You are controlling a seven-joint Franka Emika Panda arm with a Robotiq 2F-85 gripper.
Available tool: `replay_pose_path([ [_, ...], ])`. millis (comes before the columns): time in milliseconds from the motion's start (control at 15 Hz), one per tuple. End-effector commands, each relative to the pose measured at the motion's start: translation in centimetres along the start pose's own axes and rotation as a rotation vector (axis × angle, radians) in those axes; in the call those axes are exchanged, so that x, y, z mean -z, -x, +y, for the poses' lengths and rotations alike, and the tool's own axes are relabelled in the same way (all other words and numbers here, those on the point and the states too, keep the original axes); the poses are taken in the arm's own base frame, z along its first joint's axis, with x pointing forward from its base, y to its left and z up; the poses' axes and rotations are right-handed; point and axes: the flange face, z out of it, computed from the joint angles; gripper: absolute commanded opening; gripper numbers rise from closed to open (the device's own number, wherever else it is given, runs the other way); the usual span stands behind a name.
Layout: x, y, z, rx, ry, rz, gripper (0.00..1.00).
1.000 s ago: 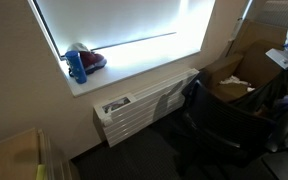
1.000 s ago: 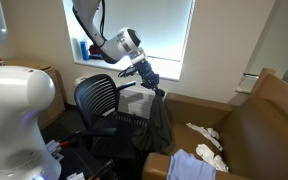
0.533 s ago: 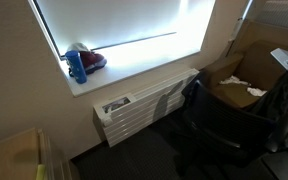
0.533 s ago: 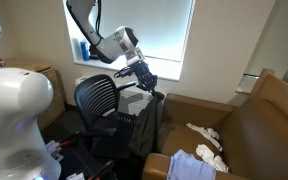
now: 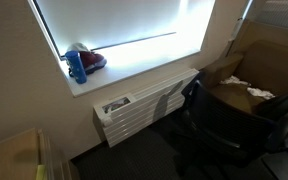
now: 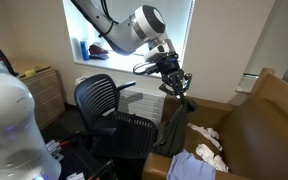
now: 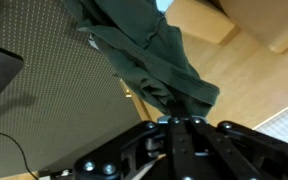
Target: Put the grey t shirt on the armrest of the couch
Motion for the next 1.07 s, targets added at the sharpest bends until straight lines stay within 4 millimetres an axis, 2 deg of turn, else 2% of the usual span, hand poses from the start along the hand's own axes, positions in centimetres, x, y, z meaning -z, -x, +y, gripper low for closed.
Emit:
replay_pose_path([
  [0, -2.6, -10.1, -0.4, -0.191, 0.066, 0.033, 0.00],
  [67, -1.5, -6.0, -0.9, -0.121, 0.042, 0.016, 0.00],
  [133, -2.0, -8.0, -1.2, -0.145, 0.051, 0.017, 0.01],
  [200, -2.0, -8.5, -1.3, -0.146, 0.050, 0.017, 0.01],
  [467, -2.0, -5.5, -1.0, -0.019, 0.065, -0.092, 0.00],
  [533, -2.4, -5.1, -0.9, 0.006, 0.085, -0.117, 0.21],
  [600, -2.7, -4.8, -0.7, 0.034, 0.120, -0.156, 0.27],
  [667, -3.1, -4.5, -0.4, 0.064, 0.167, -0.191, 0.05],
  [733, -3.5, -4.4, -0.2, 0.090, 0.216, -0.223, 0.06],
  [800, -4.0, -4.5, 0.3, 0.113, 0.273, -0.245, 0.01],
  [1000, -5.7, -6.6, 1.8, 0.107, 0.436, -0.265, 0.00],
])
